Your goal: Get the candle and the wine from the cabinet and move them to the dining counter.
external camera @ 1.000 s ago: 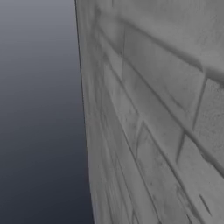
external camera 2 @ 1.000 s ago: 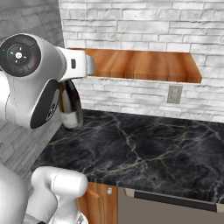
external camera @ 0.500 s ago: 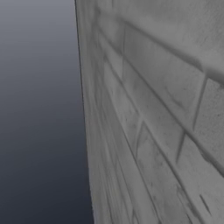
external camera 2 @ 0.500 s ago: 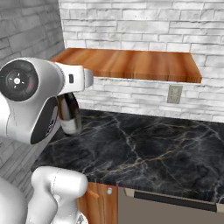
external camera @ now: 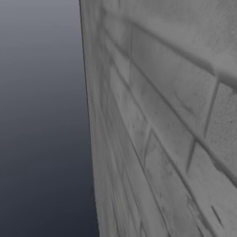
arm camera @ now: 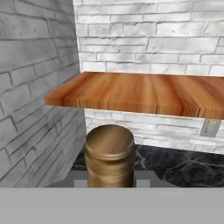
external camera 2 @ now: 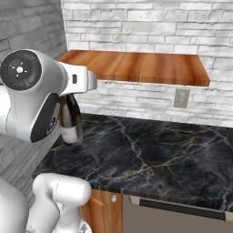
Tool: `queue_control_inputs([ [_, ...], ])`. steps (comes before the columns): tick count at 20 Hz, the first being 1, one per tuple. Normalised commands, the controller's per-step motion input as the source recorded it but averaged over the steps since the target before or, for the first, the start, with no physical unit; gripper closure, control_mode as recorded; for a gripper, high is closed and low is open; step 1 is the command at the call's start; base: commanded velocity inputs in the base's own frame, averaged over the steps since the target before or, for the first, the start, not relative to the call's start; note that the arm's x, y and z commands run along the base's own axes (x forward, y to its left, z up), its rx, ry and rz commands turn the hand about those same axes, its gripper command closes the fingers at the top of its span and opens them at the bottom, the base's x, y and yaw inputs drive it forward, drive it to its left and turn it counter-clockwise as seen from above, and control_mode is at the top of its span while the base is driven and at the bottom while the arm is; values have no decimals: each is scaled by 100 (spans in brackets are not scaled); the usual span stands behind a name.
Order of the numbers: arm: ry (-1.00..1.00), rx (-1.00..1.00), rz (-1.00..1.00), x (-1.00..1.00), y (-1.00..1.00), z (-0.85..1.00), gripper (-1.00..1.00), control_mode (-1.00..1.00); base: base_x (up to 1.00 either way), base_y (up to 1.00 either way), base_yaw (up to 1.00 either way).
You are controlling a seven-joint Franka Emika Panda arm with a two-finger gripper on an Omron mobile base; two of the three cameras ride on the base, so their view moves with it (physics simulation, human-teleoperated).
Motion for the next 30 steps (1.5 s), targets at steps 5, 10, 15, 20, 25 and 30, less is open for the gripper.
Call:
queue_control_inputs([
  [5, 13, 0, 0, 0, 0, 0, 100, -100, 0, 0, 0],
  [10, 2, 0, 0, 0, 0, 0, 100, -100, 0, 0, 0],
  [15, 0, 0, 0, 0, 0, 0, 100, -100, 0, 0, 0],
  [20, 0, 0, 0, 0, 0, 0, 100, 100, 0, 0, 0],
  [25, 0, 0, 0, 0, 0, 0, 100, 100, -33, -25, -5],
  [30, 0, 0, 0, 0, 0, 0, 100, 100, -59, -86, -27],
])
